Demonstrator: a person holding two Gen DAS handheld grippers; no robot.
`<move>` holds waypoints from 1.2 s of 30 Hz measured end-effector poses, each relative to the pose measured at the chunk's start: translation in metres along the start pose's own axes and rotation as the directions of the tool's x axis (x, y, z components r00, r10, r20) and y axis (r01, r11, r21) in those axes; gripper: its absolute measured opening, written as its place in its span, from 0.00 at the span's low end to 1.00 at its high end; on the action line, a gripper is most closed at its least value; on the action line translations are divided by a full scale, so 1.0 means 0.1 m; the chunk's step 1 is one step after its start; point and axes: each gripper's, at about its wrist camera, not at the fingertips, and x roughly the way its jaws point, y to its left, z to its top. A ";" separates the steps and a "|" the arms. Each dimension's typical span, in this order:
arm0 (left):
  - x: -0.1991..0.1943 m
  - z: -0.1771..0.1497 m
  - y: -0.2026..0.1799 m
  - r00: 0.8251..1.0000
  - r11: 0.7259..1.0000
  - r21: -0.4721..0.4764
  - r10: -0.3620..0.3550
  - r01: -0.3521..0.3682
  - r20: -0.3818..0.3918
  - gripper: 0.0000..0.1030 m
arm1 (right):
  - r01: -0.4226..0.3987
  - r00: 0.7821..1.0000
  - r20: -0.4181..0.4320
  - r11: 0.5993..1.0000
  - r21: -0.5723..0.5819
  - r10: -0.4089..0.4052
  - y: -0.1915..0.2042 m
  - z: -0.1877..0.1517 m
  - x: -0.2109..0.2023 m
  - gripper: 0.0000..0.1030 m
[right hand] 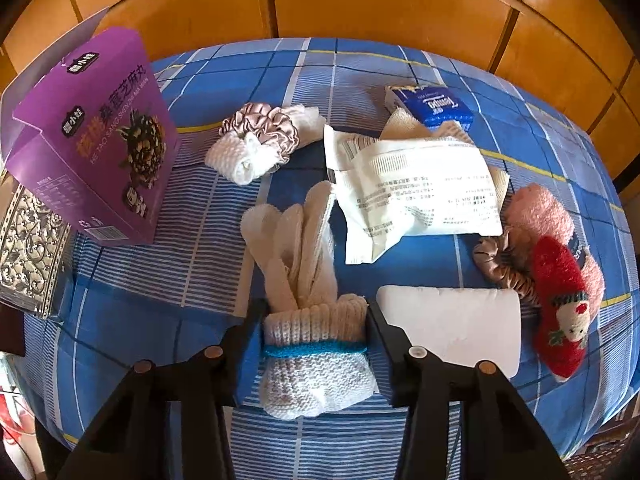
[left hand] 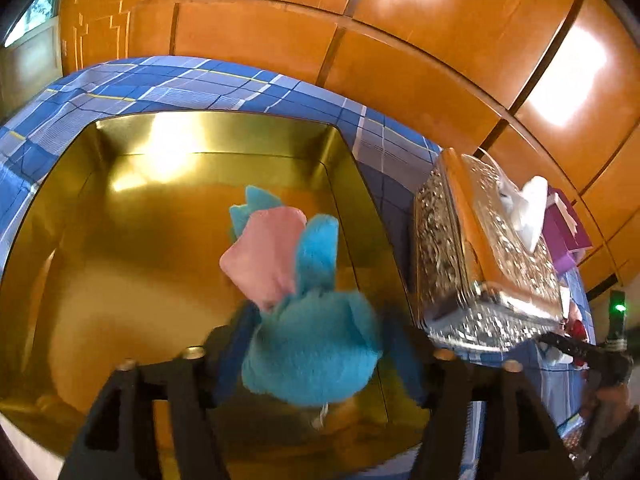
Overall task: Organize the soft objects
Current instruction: 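Carry the bunny into the gold tray with the left tool while the right tool grasps the white knit gloves, then lift the white knit gloves with the right tool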
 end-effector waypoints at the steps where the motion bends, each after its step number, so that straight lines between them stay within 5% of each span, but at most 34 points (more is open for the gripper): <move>1: -0.05 -0.02 0.00 1.000 1.000 0.003 0.001 -0.001 0.010 0.72 | -0.005 1.000 -0.001 1.000 0.008 0.005 -0.01 0.00 0.00 0.45; 11: -0.46 -0.23 0.02 0.996 0.998 0.046 0.039 -0.043 0.076 0.75 | -0.030 1.000 -0.001 0.999 0.022 0.030 -0.05 0.07 0.06 0.38; 21: -0.59 -0.27 -0.01 0.995 0.998 0.064 0.019 -0.026 0.100 0.79 | -0.112 0.992 0.060 0.991 0.066 0.108 -0.03 -0.09 -0.46 0.32; 32: -0.70 -0.28 -0.05 0.991 0.994 0.100 0.037 -0.051 0.130 0.85 | 0.052 0.971 0.231 0.996 0.073 -0.068 0.06 1.17 -1.01 0.32; 36: -0.76 -0.28 -0.03 0.988 0.992 0.105 0.049 -0.065 0.148 0.87 | 0.027 0.952 0.302 0.999 0.038 -0.038 0.38 1.65 -1.23 0.32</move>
